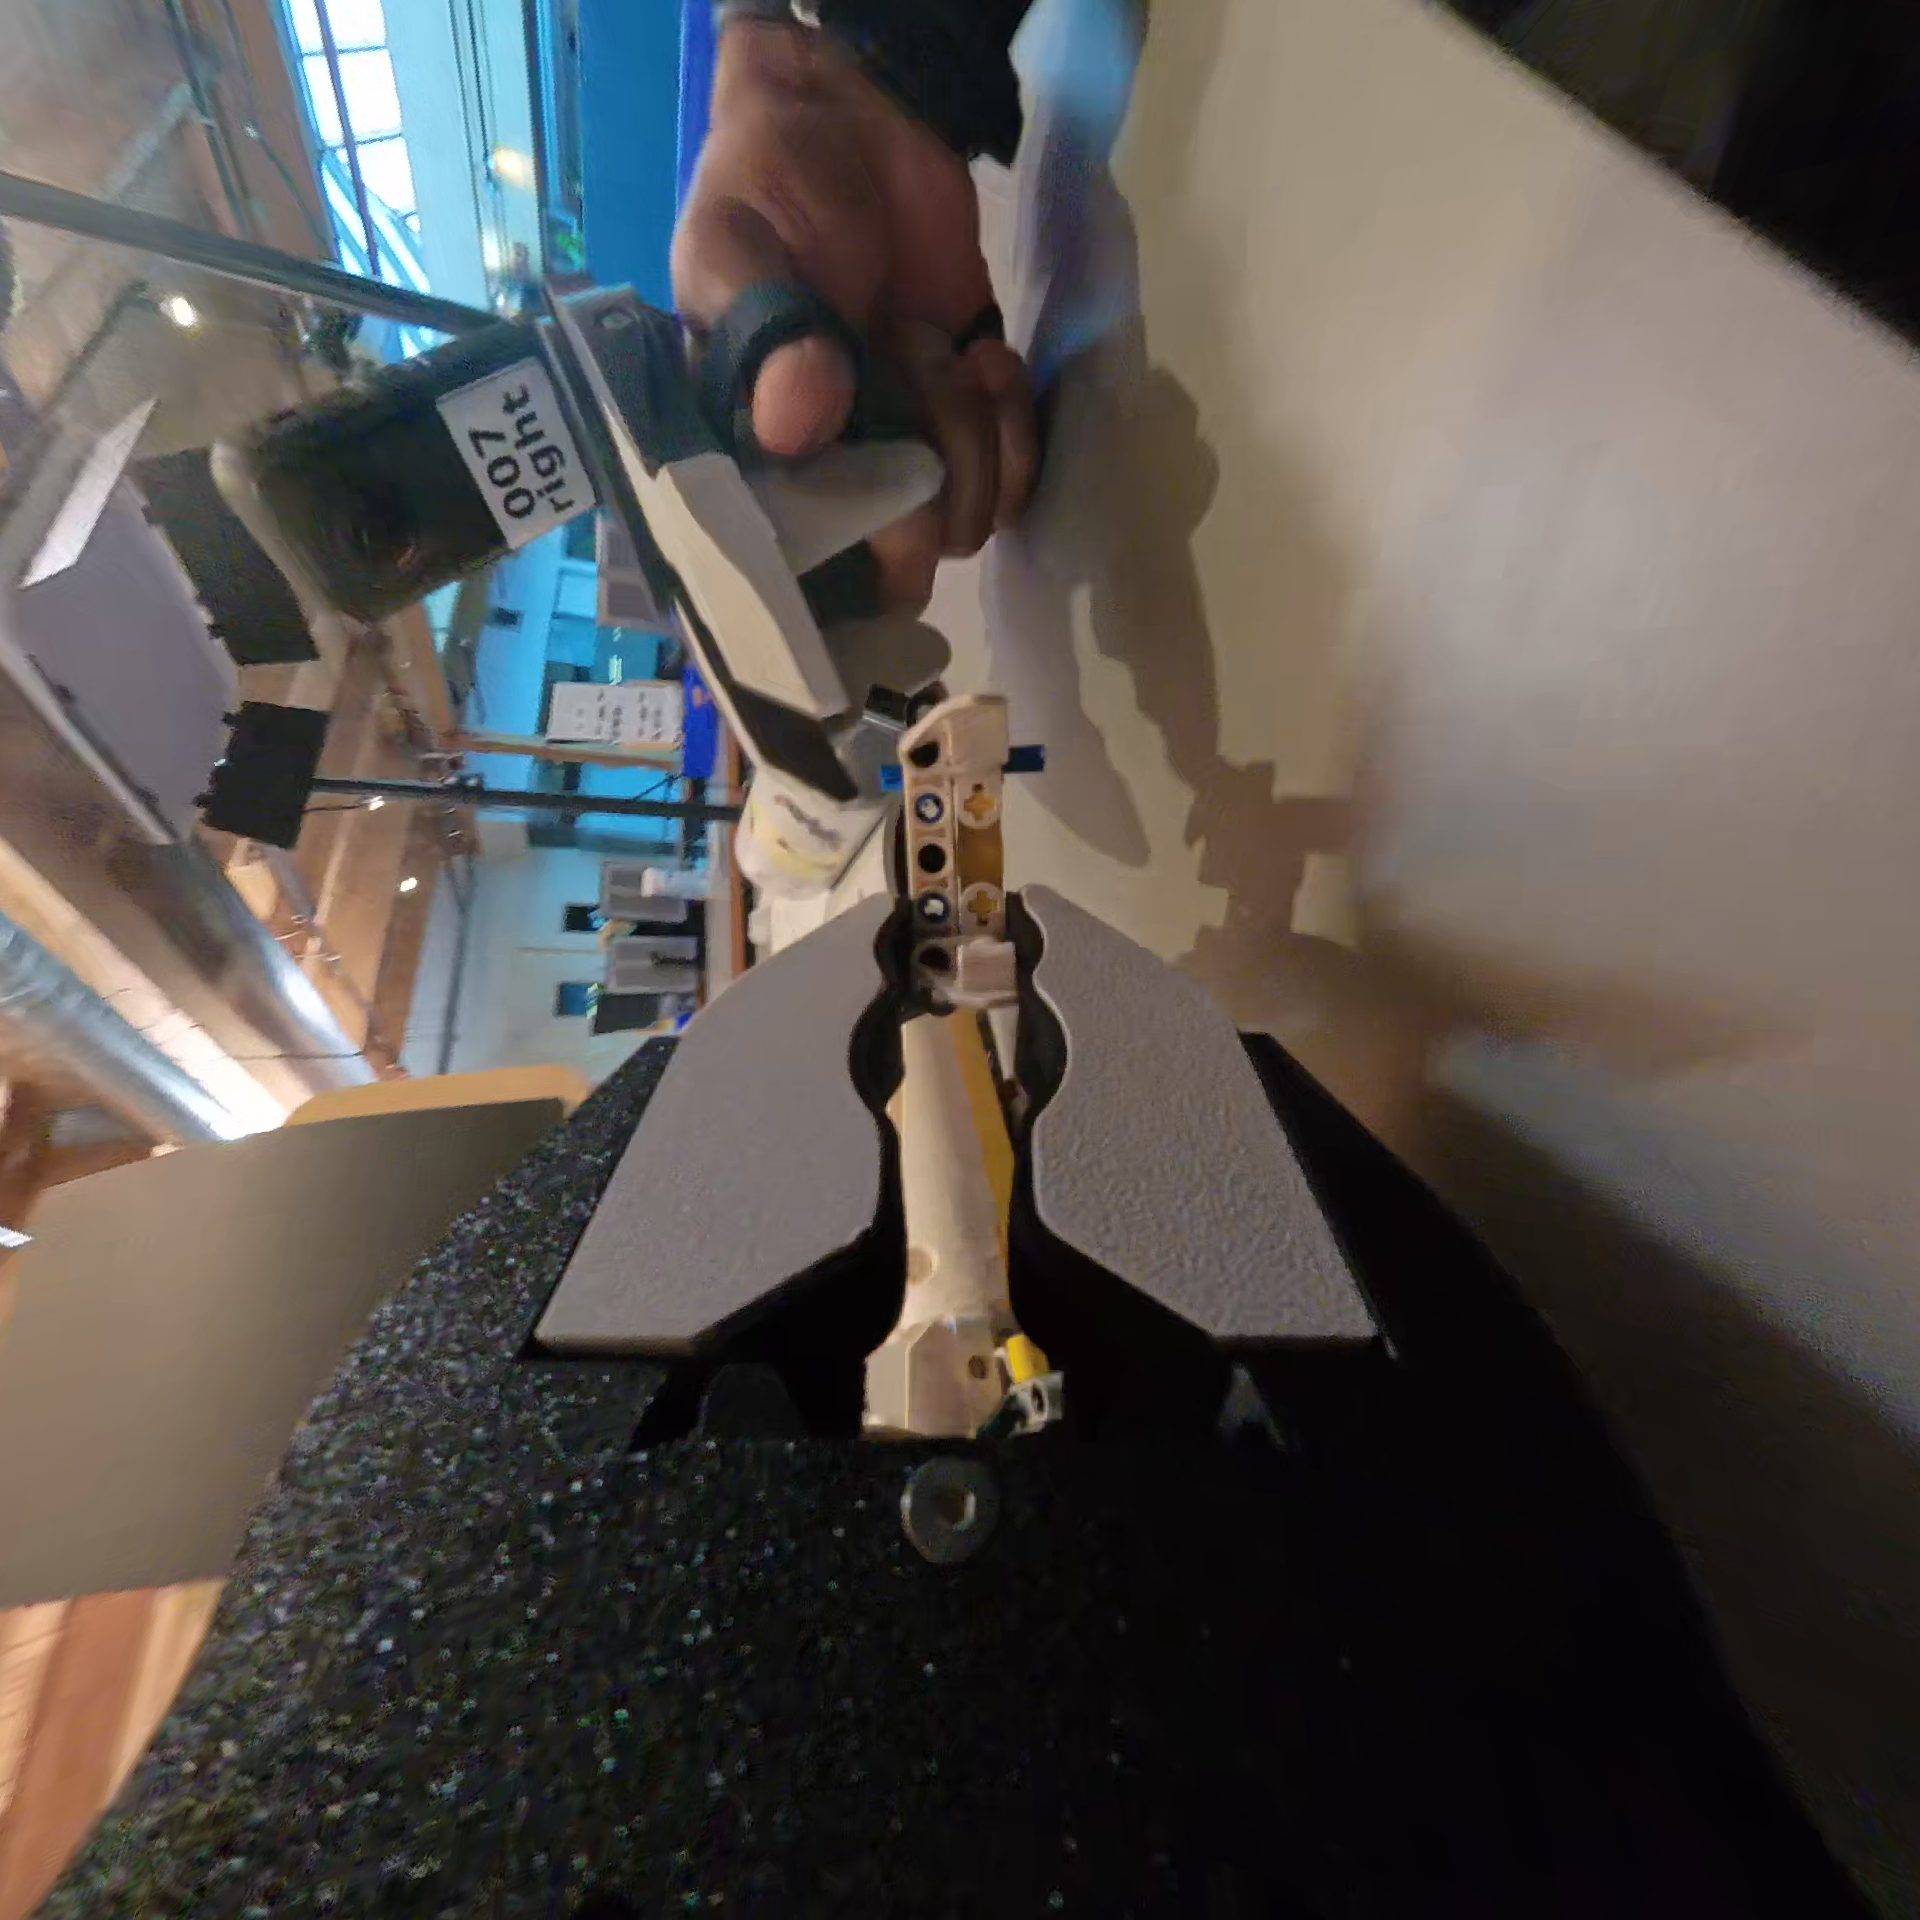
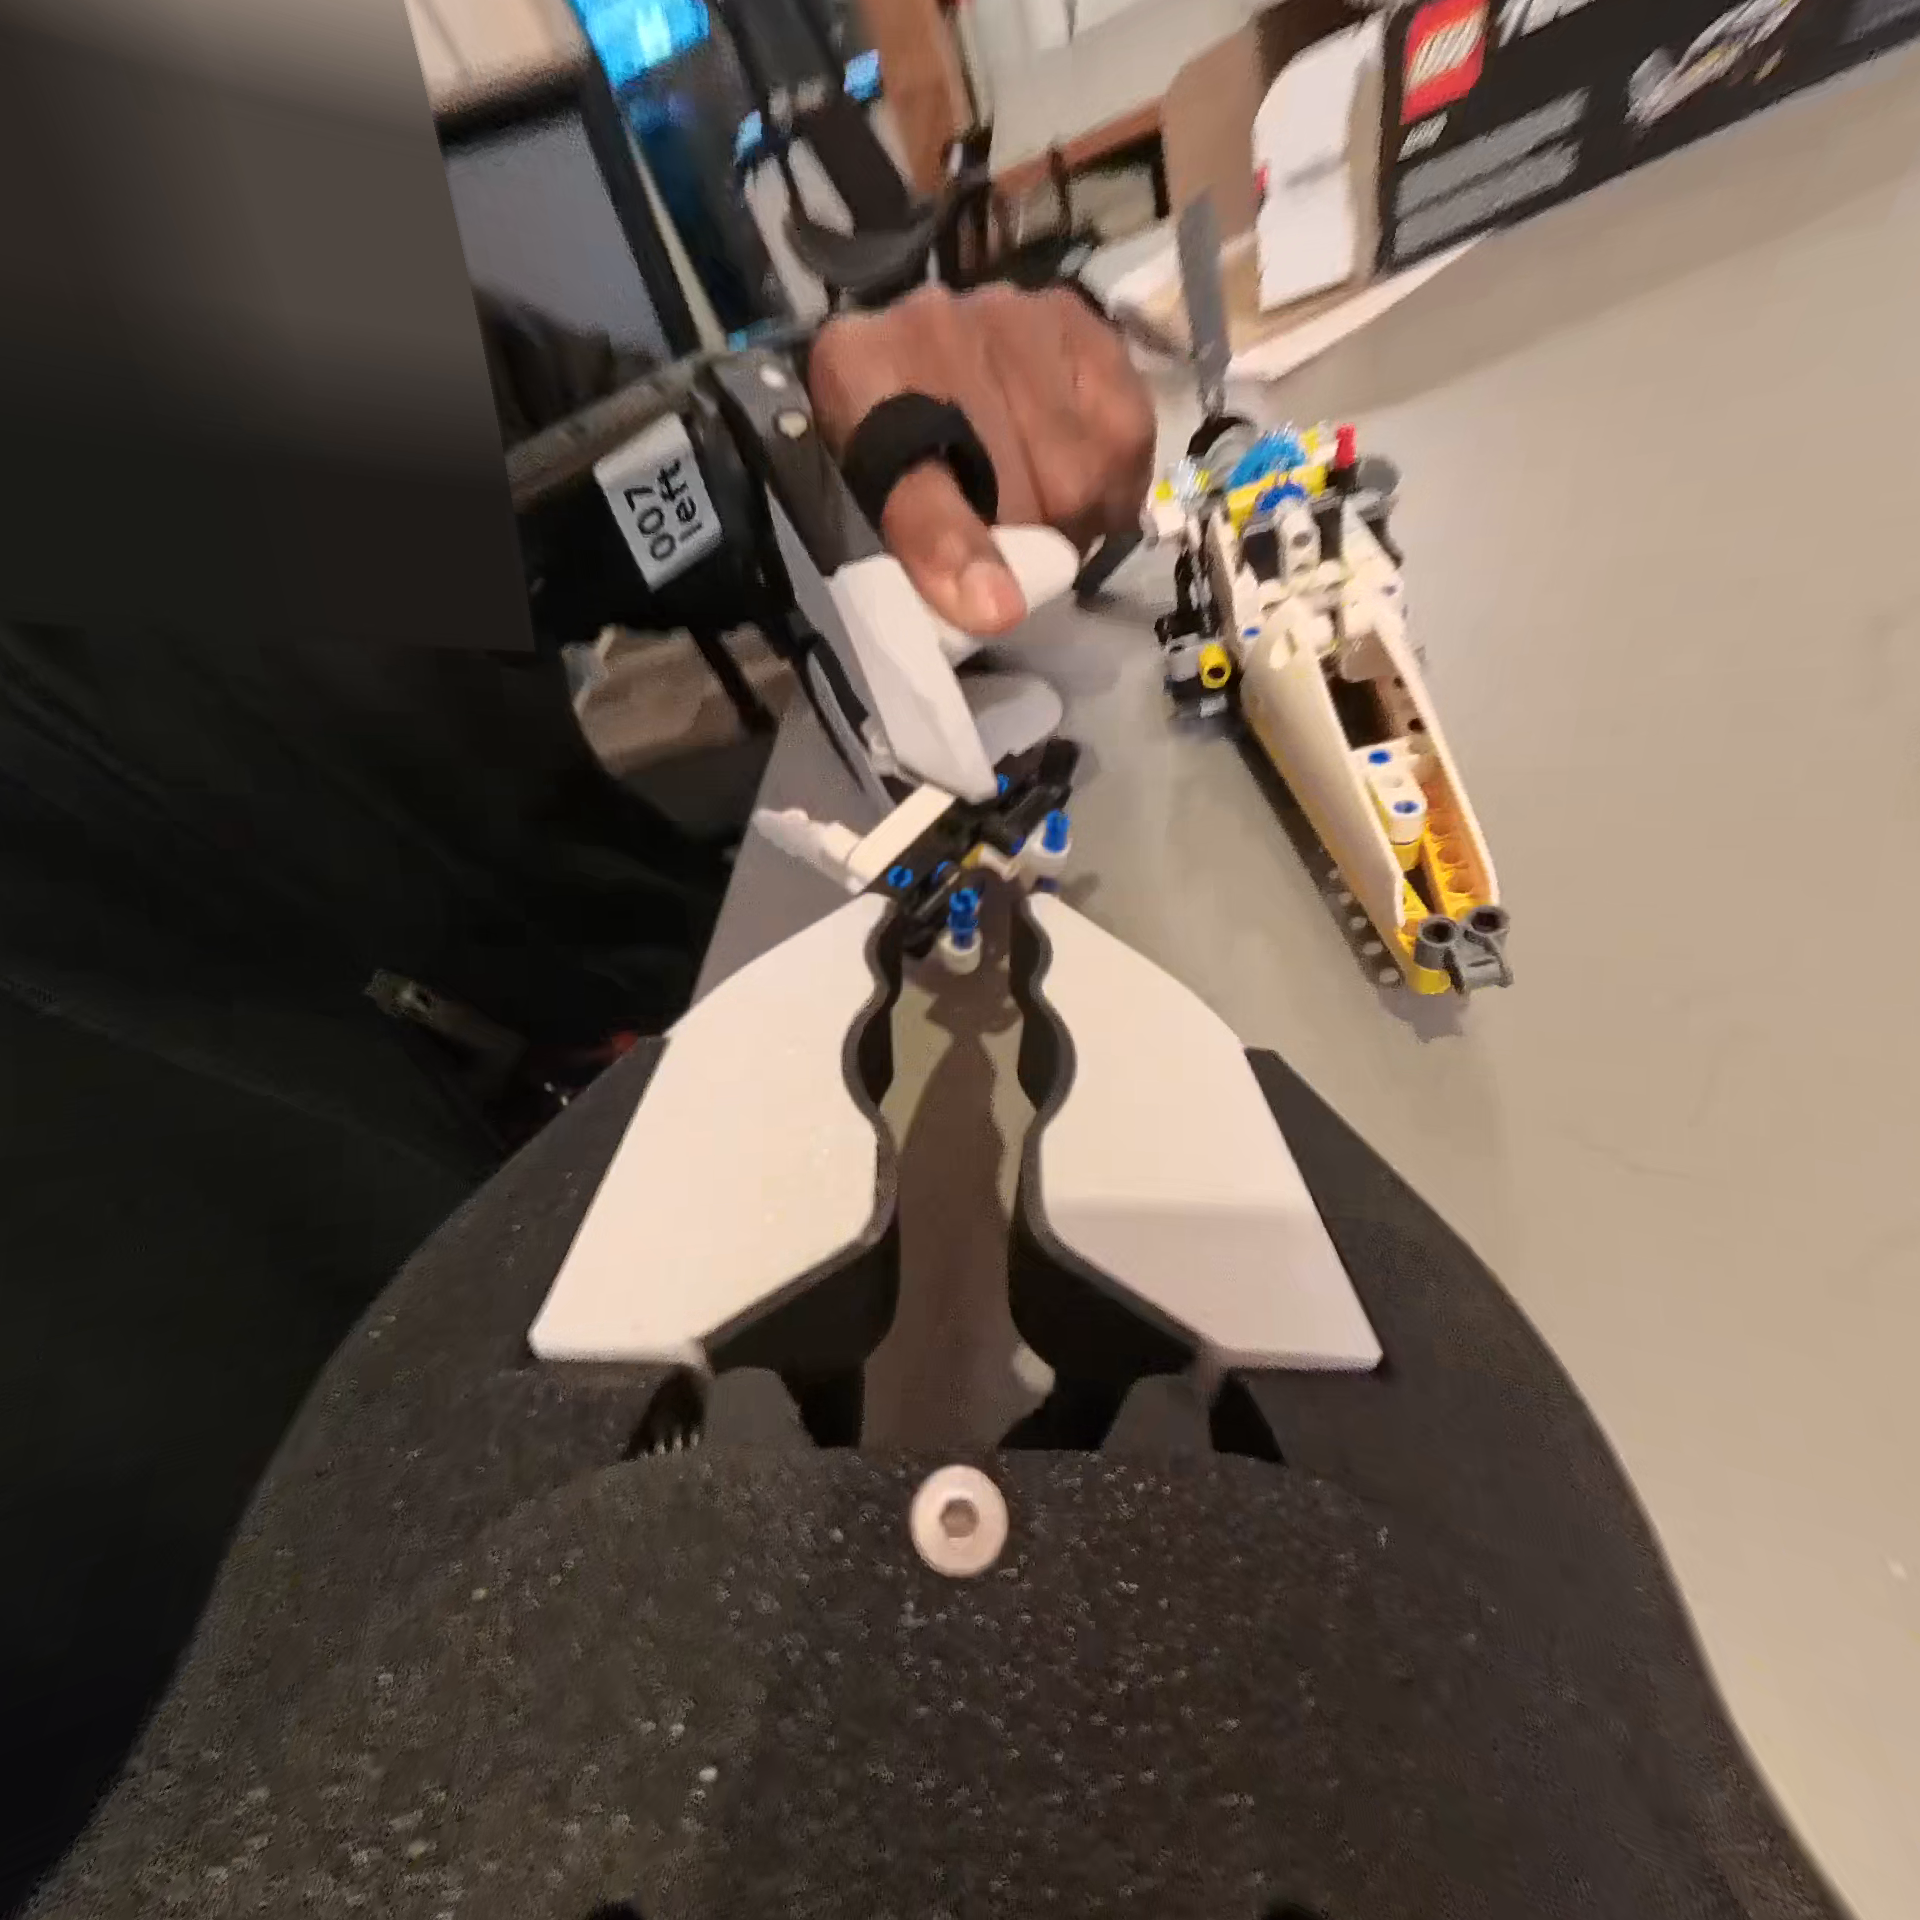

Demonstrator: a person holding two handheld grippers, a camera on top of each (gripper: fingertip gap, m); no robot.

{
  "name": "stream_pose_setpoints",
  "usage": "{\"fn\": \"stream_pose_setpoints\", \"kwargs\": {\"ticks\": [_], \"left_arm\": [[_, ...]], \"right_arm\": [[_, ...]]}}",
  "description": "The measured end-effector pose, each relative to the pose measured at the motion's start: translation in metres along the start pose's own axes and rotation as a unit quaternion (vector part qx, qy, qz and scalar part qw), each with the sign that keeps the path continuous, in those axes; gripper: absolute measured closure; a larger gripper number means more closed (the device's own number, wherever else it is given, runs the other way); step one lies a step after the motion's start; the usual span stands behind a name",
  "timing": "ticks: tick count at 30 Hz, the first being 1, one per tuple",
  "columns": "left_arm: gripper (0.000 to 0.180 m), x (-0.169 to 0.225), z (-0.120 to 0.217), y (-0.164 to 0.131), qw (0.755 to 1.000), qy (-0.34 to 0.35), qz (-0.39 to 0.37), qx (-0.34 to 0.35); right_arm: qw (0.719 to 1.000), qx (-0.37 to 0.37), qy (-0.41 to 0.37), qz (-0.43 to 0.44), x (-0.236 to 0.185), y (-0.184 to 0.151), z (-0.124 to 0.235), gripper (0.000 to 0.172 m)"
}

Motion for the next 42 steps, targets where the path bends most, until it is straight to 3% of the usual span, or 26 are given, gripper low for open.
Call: {"fn": "stream_pose_setpoints", "kwargs": {"ticks": [4,19,26,33,37,42], "left_arm": [[0.162,0.006,0.003,-0.011,0.999,0.007,-0.038,-0.037],[0.162,0.008,0.011,-0.021,0.994,0.006,-0.099,-0.043],[0.162,0.006,0.009,-0.030,0.994,0.011,-0.097,-0.058],[0.162,0.012,0.007,-0.044,0.993,-0.014,-0.076,-0.090],[0.162,0.013,0.010,-0.064,0.986,-0.031,-0.064,-0.151],[0.161,0.012,0.012,-0.066,0.985,-0.029,-0.066,-0.154]], "right_arm": [[0.998,-0.054,0.007,0.021,0.009,-0.006,-0.011,0.154],[0.991,-0.122,0.053,-0.002,0.013,-0.016,-0.032,0.158],[0.992,-0.123,0.019,0.009,0.027,-0.016,-0.033,0.166],[0.986,-0.131,-0.037,0.094,0.043,-0.021,-0.034,0.169],[0.988,-0.095,-0.035,0.117,0.040,-0.009,-0.037,0.172],[0.986,-0.098,-0.065,0.119,0.052,-0.010,-0.032,0.172]]}}
Point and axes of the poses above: each gripper's, where its closed fingertips meet, z back along the fingers, y out of its top, x = y × z across the jaws, the point moved 1 cm from there along z, back along the fingers, and after that the axes turned 15 degrees about x, right-handed, at the moved point
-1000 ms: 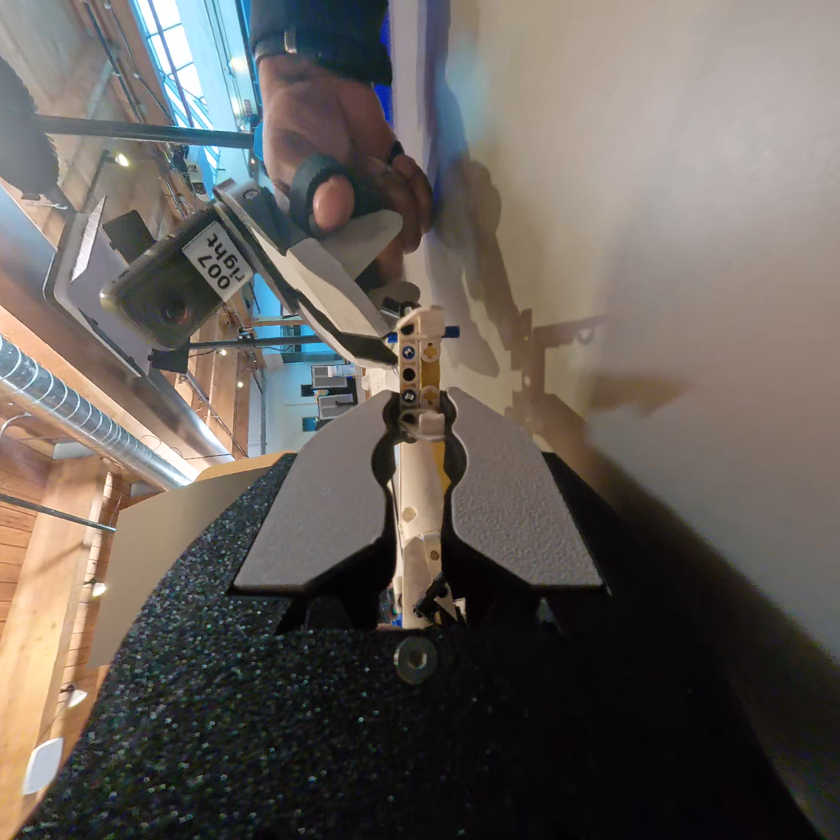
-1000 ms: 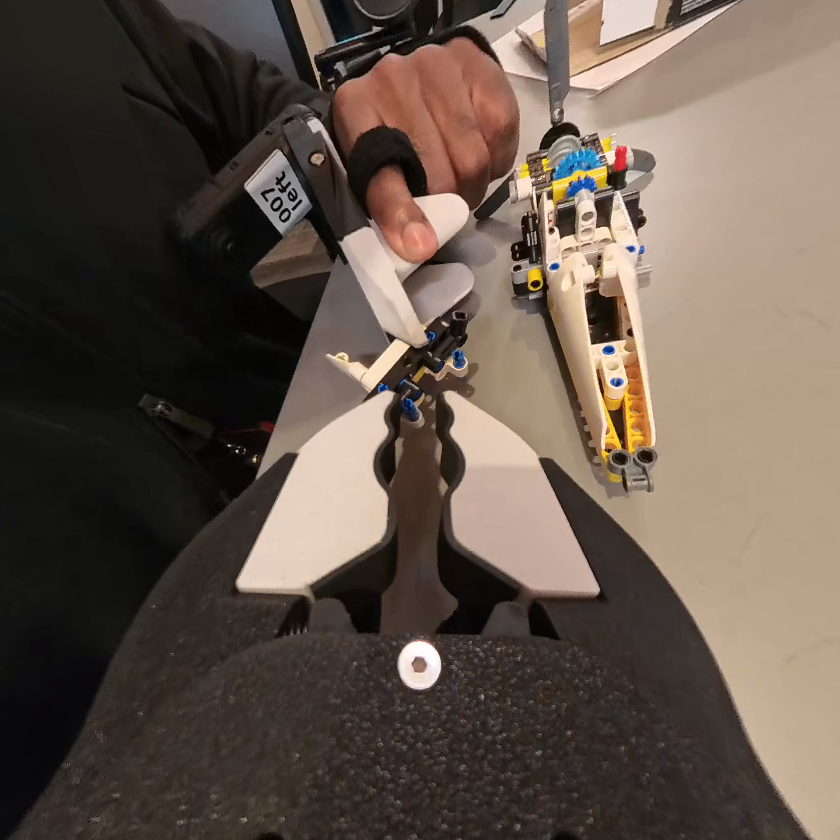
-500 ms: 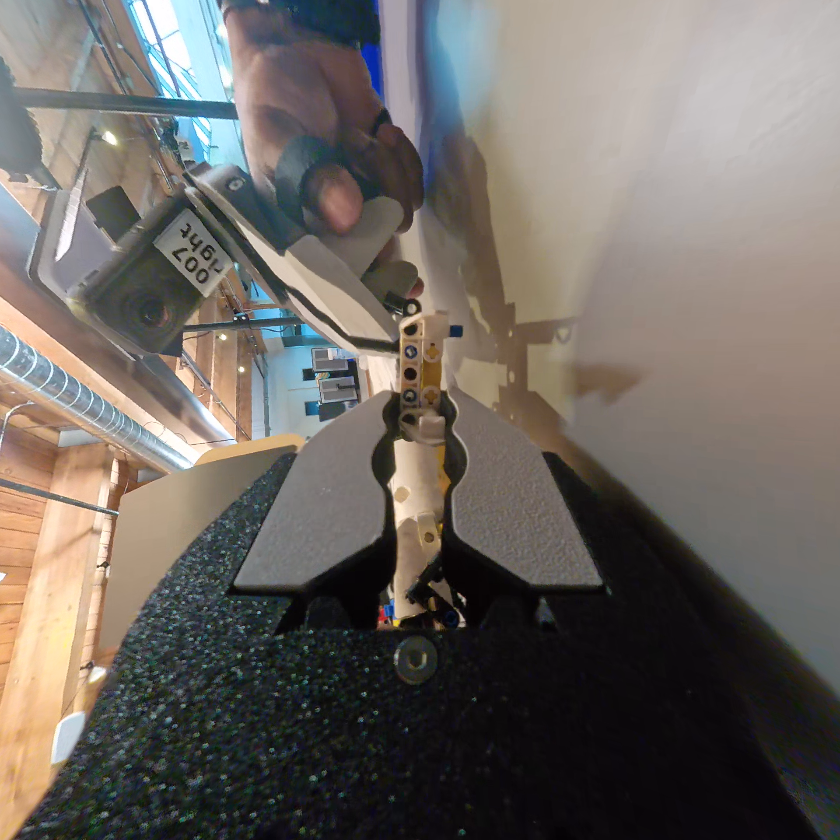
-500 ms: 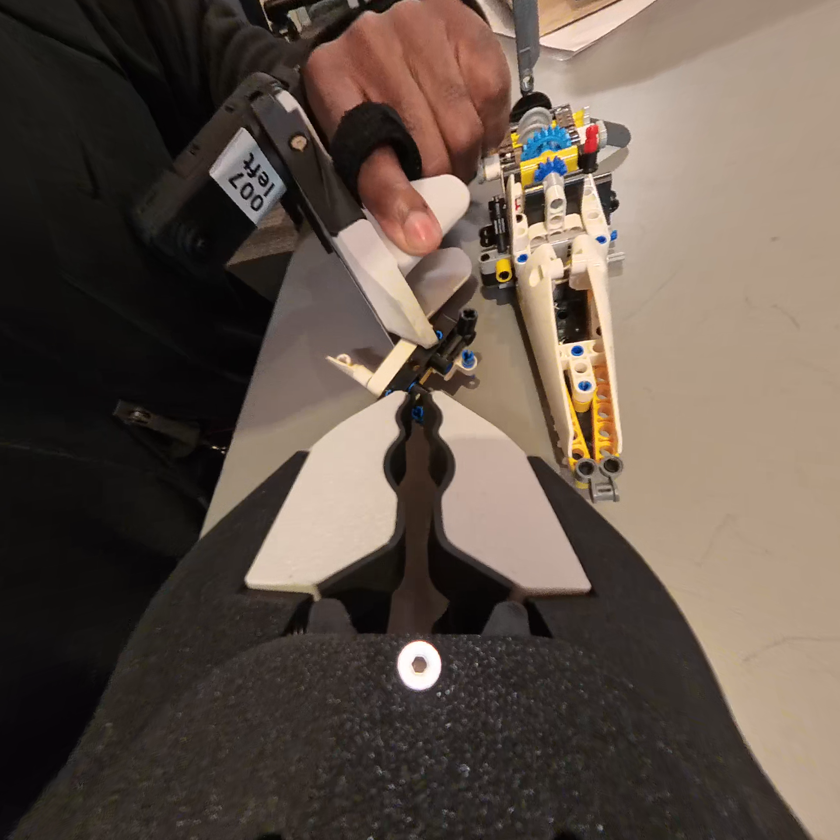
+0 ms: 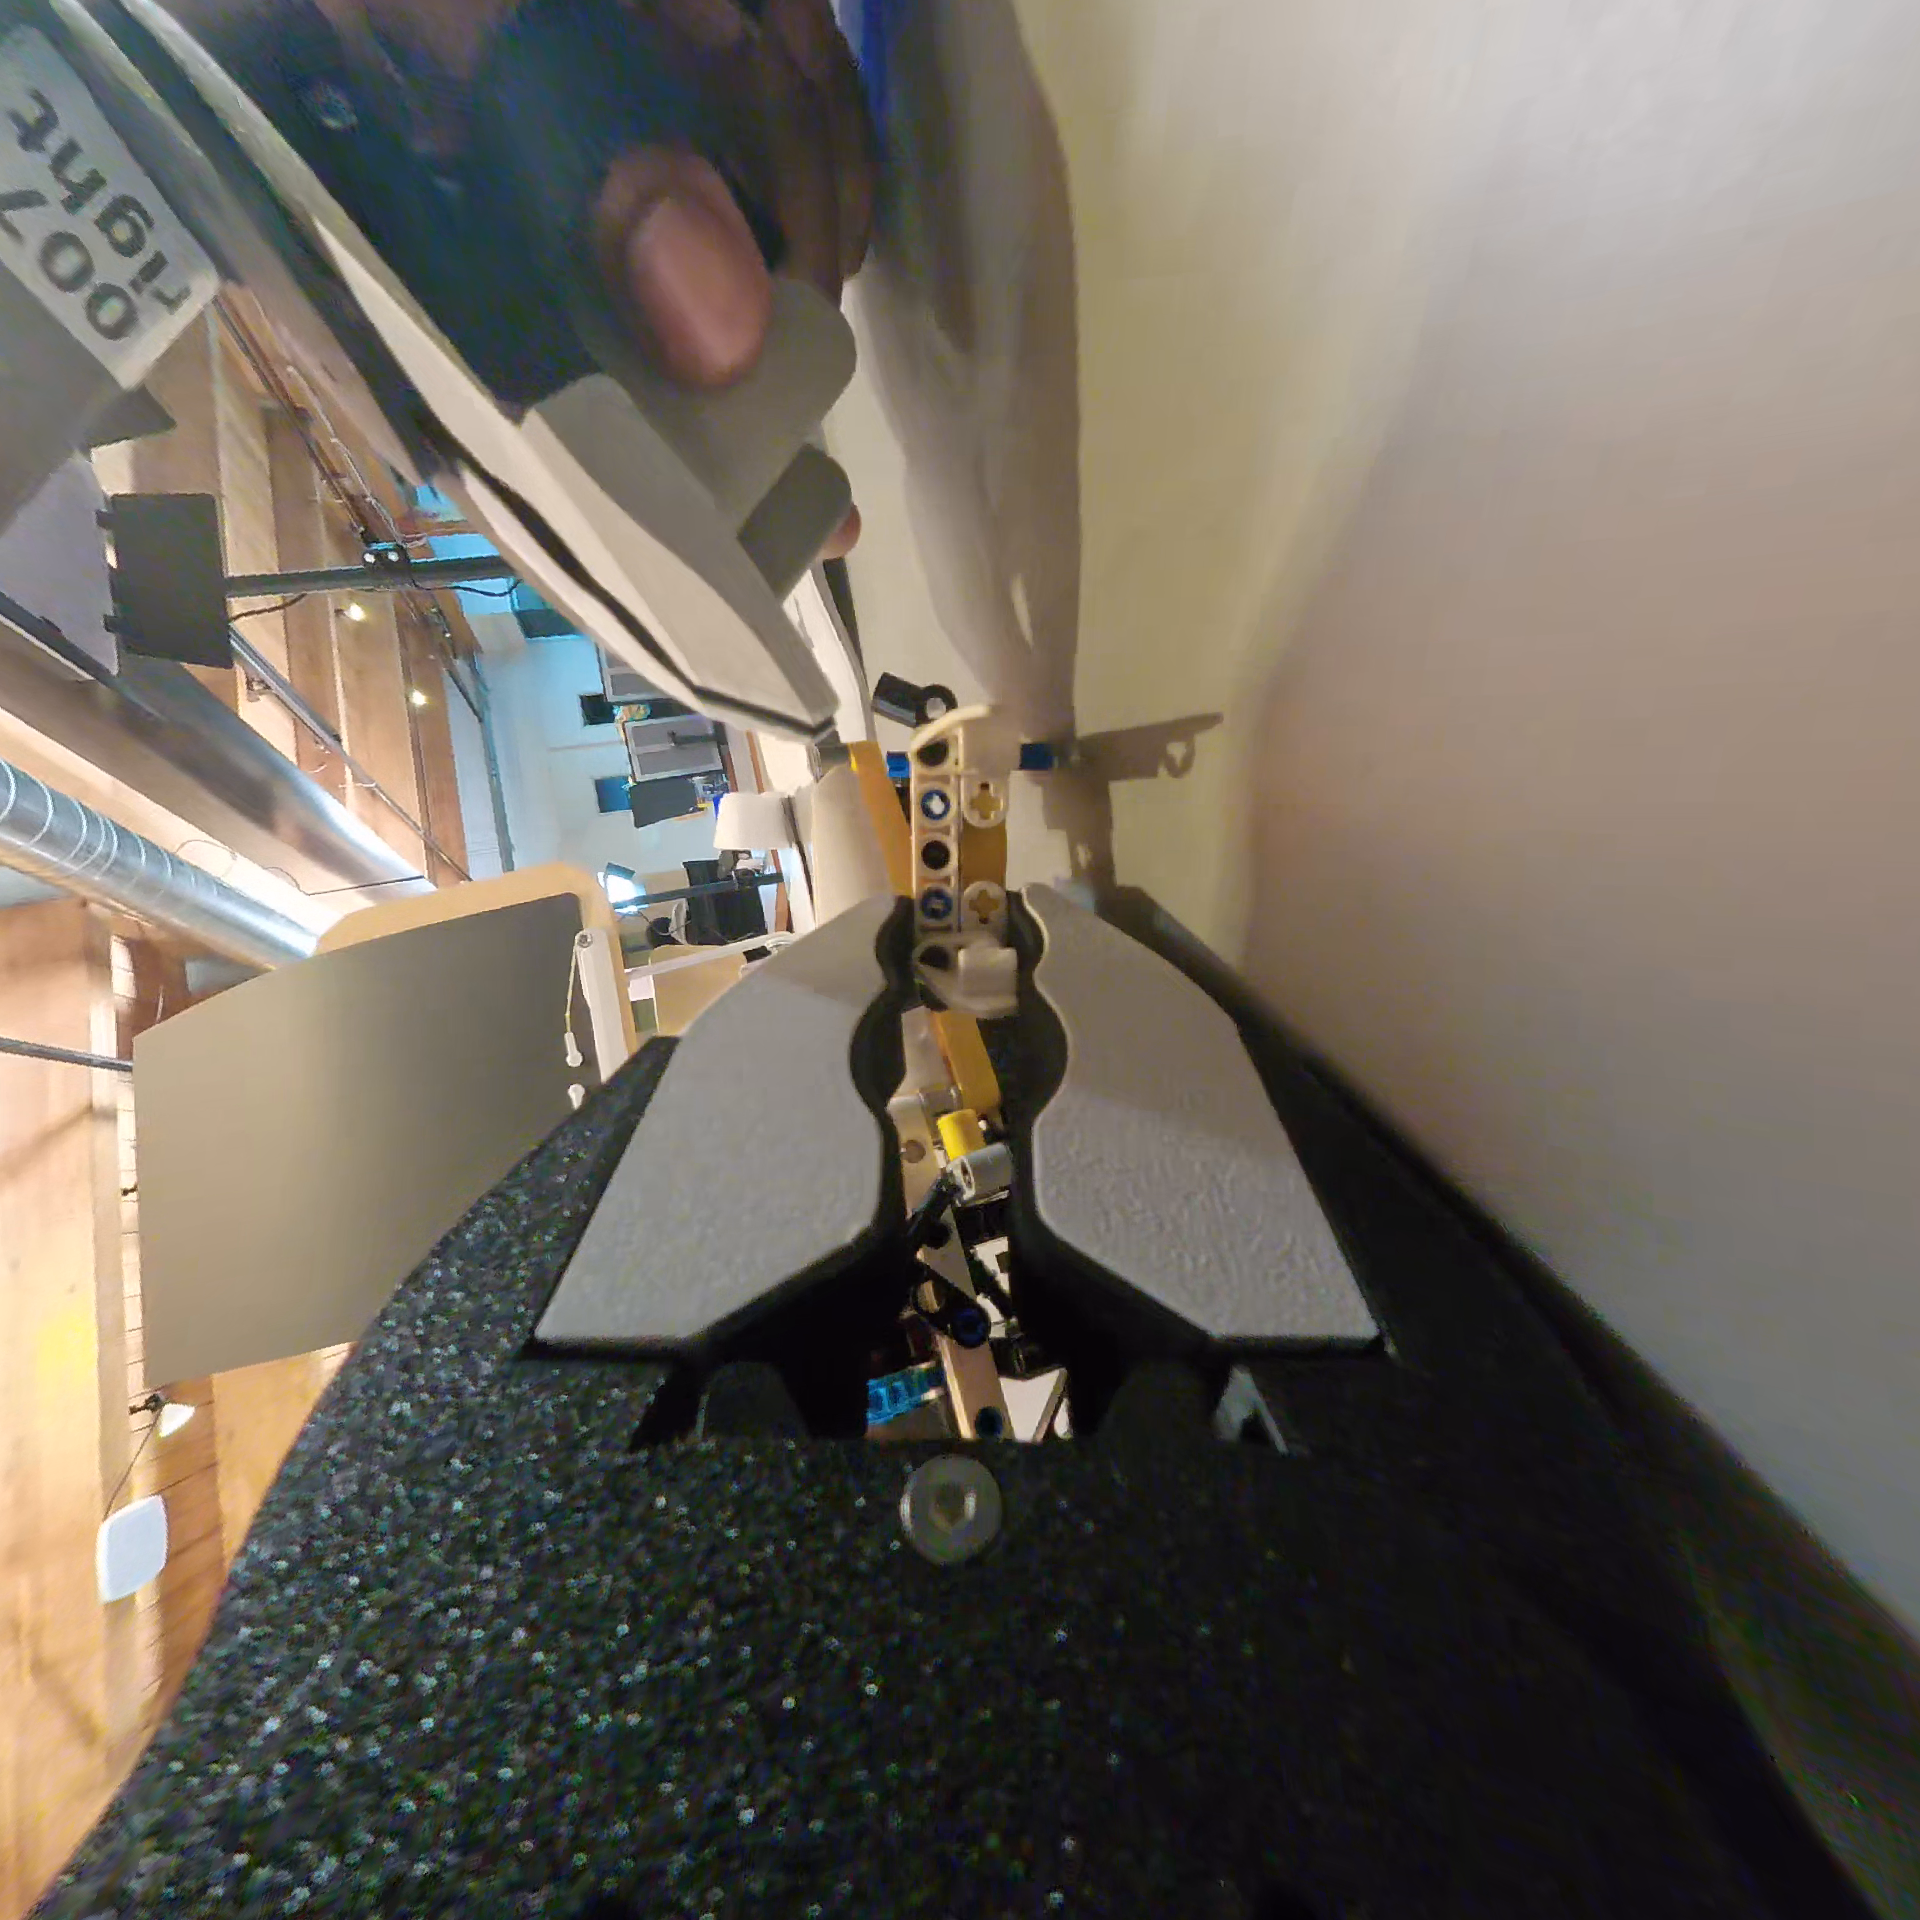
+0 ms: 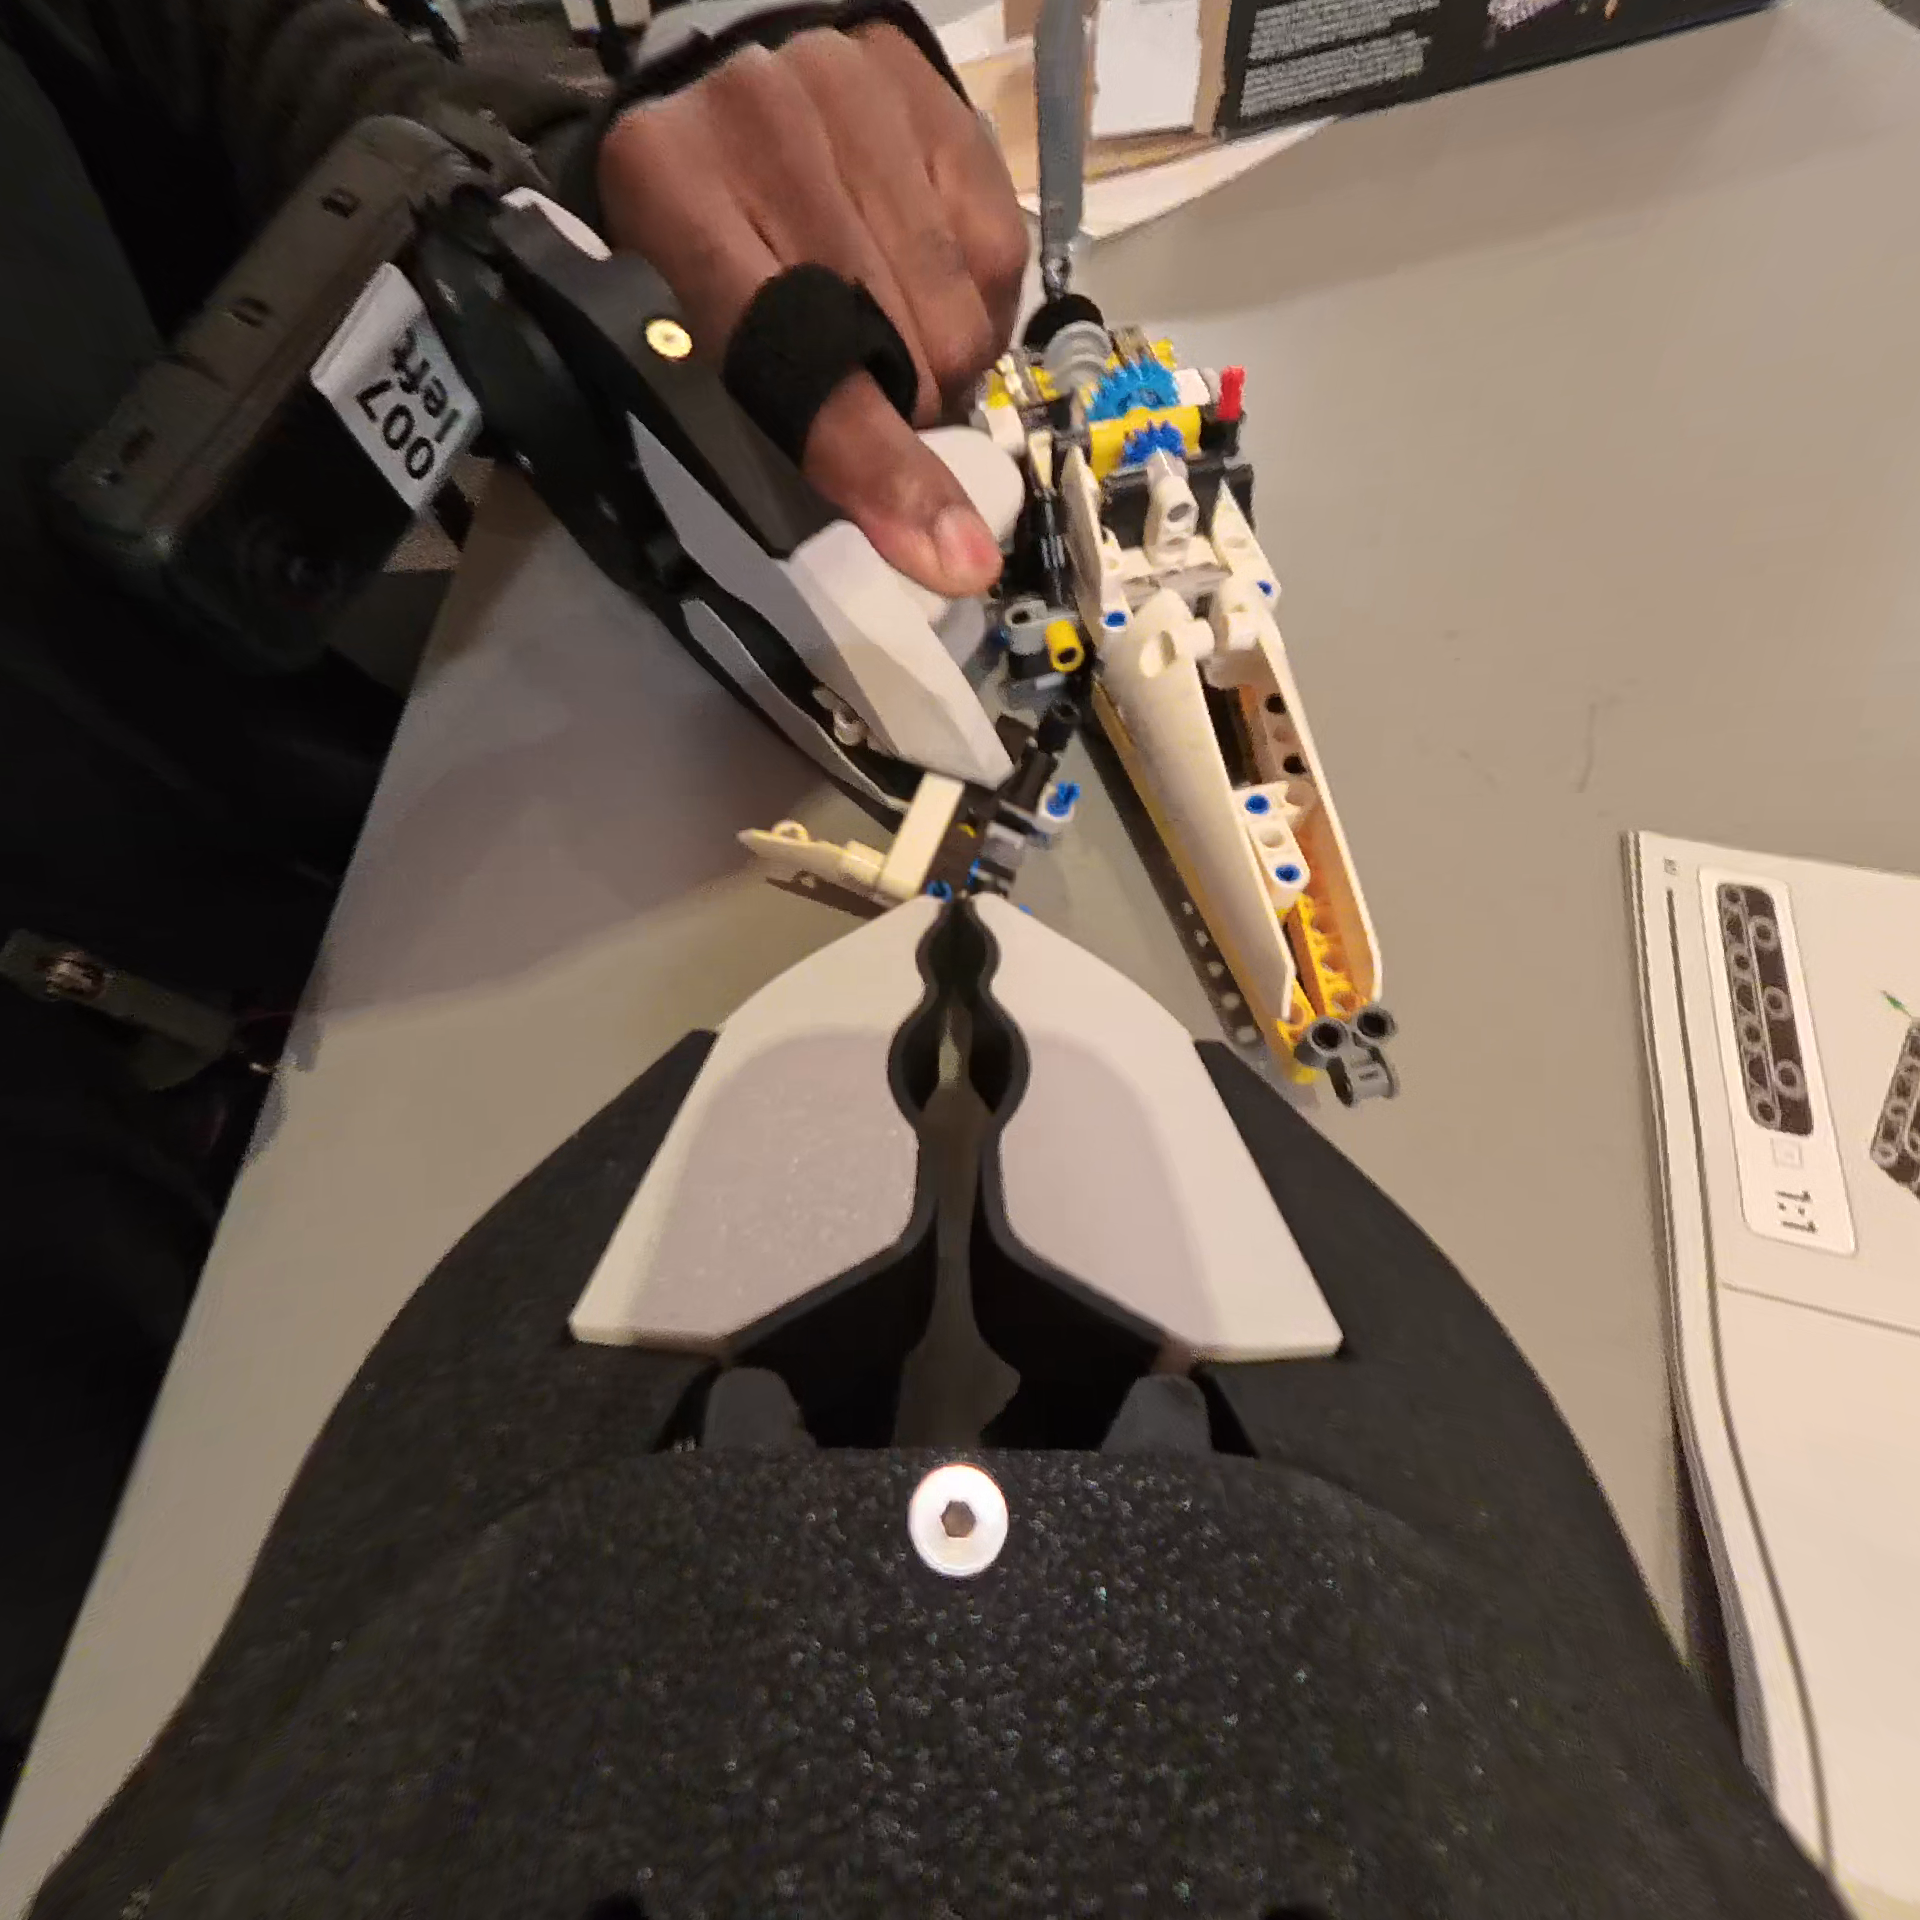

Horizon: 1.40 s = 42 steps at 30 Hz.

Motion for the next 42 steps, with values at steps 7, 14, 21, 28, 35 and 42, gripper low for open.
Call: {"fn": "stream_pose_setpoints", "kwargs": {"ticks": [7,14,21,28,35,42], "left_arm": [[0.162,-0.003,0.001,0.001,1.000,0.018,-0.017,0.005],[0.162,-0.003,0.000,0.004,0.999,0.027,-0.044,0.009],[0.162,-0.002,-0.003,0.000,0.999,0.025,-0.047,-0.006],[0.162,-0.002,-0.003,-0.021,0.998,0.013,-0.026,-0.062],[0.162,0.000,0.005,-0.064,0.987,0.002,0.028,-0.159],[0.162,0.001,0.024,-0.126,0.962,-0.002,0.088,-0.258]], "right_arm": [[0.999,-0.007,0.009,-0.031,0.002,-0.003,0.000,0.155],[0.999,-0.016,0.001,-0.044,0.006,-0.004,-0.001,0.156],[0.998,-0.027,-0.015,-0.049,0.010,-0.007,-0.002,0.156],[0.987,-0.059,-0.146,-0.022,0.050,-0.011,0.011,0.158],[0.980,-0.071,-0.186,-0.021,0.070,-0.009,-0.010,0.156],[0.977,-0.102,-0.184,0.027,0.072,-0.012,-0.034,0.147]]}}
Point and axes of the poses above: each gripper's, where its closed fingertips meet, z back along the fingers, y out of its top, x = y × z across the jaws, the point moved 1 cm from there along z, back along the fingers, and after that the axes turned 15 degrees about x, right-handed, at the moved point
